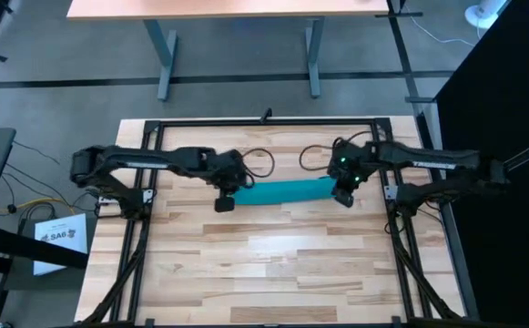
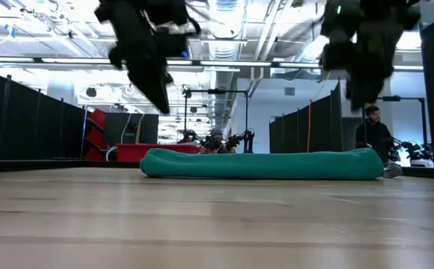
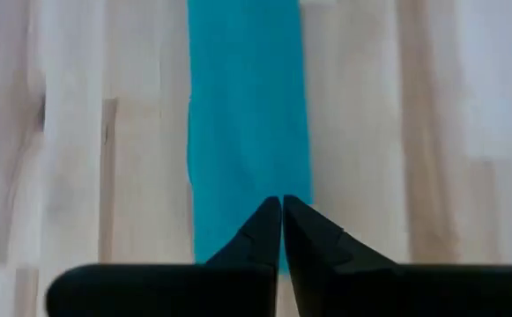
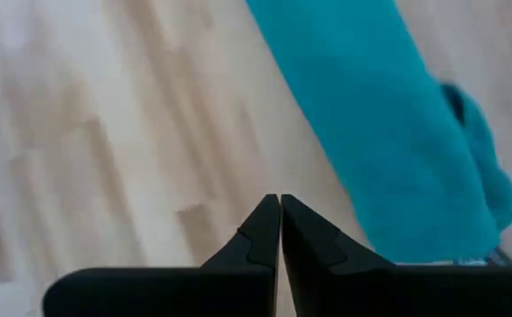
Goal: Roll towel
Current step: Roll the blue towel
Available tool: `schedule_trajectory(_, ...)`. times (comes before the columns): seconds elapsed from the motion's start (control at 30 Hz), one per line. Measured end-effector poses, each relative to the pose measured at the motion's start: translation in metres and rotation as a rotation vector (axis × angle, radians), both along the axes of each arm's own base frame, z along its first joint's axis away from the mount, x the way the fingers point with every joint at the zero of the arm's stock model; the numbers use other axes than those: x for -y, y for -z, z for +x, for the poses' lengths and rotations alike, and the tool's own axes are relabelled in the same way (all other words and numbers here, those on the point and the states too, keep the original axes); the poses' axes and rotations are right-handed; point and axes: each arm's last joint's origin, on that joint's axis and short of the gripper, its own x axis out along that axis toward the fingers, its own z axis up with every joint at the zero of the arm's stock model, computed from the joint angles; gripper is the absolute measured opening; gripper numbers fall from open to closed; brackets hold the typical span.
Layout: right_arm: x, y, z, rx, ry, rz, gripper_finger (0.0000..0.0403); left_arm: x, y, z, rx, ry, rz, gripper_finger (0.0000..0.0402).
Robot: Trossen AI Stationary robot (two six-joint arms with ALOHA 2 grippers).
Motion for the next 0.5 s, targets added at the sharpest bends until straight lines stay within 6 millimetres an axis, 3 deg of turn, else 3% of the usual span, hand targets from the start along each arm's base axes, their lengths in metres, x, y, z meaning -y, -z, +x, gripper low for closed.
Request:
schedule_trajectory(0.27, 0.020, 0.024, 0.012, -0.079, 0.014, -0.022, 0.0000, -0.006, 0.047, 0.027, -0.072, 0.037, -0.076, 0.0001)
schedule_trajectory(0.5, 0.029, 0.054, 0.020, -0.236, -0.005, -0.051, 0.0000, -0.012, 0.063, 0.023, -0.084, -0.014, -0.079, 0.0001)
